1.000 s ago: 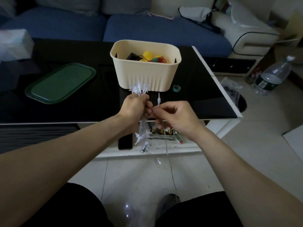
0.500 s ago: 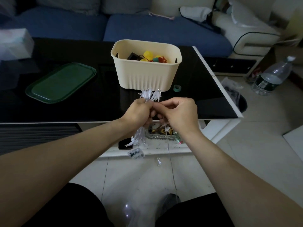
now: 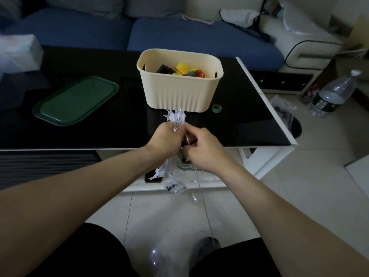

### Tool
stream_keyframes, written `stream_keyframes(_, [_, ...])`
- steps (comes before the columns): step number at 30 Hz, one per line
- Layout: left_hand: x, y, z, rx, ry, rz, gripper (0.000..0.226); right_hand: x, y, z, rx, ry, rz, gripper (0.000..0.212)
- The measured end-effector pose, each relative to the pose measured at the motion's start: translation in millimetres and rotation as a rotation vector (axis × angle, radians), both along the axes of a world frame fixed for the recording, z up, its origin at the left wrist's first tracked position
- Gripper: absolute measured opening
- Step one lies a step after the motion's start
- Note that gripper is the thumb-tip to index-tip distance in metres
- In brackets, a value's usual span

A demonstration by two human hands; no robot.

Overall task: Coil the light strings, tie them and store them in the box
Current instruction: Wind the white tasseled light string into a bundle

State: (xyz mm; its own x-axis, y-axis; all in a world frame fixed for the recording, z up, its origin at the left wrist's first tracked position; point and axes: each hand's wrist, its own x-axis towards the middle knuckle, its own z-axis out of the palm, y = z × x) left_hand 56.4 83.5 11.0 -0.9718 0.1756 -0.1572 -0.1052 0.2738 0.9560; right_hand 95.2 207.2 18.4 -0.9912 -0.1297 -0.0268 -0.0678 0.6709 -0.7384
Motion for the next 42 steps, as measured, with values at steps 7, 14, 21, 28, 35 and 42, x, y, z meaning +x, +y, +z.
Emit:
stream_keyframes(7, [0.4, 3.3, 2.4, 0.020, -0.061, 0.007, 0.037, -1.3, 7.7, -3.7, -0.043, 0.124, -0.056, 0.017])
stream_keyframes(14, [-1.5, 5.2, 16.1, 0.225, 0.023, 0.095, 0.033, -5.5, 20.6, -8.7, -0.097, -0.027, -0.083, 0.023])
stream_keyframes(21, [-4.0, -3.3, 36.0, 0.529, -0.058, 0.180, 0.025, -3.7, 21.5, -12.9, 0.120, -0.358, 0.077, 0.027])
stream_keyframes(28, [-13.7, -12.3, 41.2, 0.520, -0.030, 0.241, 0.030, -0.3, 33.8, -12.2, 0.084, -0.753, 0.161, 0.025])
stream_keyframes(35, [-12.3, -17.3, 39.2, 0.484, -0.072, 0.273, 0.010, -2.0, 61.8, -2.8, -0.046, -0.629, 0.068, 0.016])
stream_keyframes(42, [-11.7, -14.2, 36.3, 0.483, -0.073, 0.259, 0.021, -4.6, 72.8, 1.9, -0.385, -0.238, -0.223, 0.016])
